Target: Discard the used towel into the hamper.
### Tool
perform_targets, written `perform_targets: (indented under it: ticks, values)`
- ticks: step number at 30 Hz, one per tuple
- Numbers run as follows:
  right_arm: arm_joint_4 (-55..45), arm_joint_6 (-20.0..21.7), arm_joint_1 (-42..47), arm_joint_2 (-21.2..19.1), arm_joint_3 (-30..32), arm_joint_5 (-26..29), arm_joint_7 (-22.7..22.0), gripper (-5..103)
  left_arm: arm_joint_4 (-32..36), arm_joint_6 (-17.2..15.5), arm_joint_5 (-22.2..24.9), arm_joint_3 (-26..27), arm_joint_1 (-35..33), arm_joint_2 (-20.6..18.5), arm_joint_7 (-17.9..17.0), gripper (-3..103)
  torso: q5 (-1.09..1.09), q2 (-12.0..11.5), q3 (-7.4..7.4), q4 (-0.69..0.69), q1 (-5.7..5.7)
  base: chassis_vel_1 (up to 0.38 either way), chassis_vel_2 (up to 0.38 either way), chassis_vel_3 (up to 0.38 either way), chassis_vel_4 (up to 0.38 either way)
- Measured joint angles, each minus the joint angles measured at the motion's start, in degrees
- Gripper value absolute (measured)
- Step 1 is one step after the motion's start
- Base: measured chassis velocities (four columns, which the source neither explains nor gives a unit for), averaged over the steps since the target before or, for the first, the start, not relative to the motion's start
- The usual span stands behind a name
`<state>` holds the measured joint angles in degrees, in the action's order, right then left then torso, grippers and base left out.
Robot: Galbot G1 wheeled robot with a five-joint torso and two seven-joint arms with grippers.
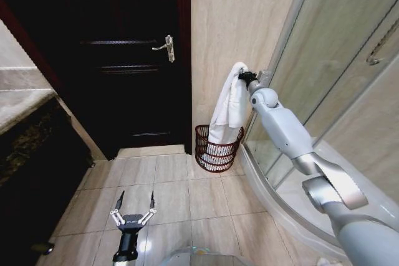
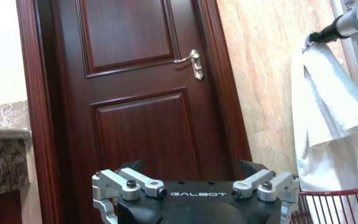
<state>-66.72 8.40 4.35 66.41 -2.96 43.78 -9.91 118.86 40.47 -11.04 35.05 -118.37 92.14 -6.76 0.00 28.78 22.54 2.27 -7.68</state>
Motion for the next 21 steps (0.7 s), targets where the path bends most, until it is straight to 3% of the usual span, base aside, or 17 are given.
perform_targets:
  ticks: [21]
  values:
    - [-2.1, -0.4, 2.0, -1.0, 0.4, -0.1, -0.2, 7, 1.7, 1.6, -1.5, -0.6, -2.8, 0.0, -0.2, 100, 0.01, -5.2, -3.24, -0.01, 1.92, 0.0, 0.0, 0.0, 0.0]
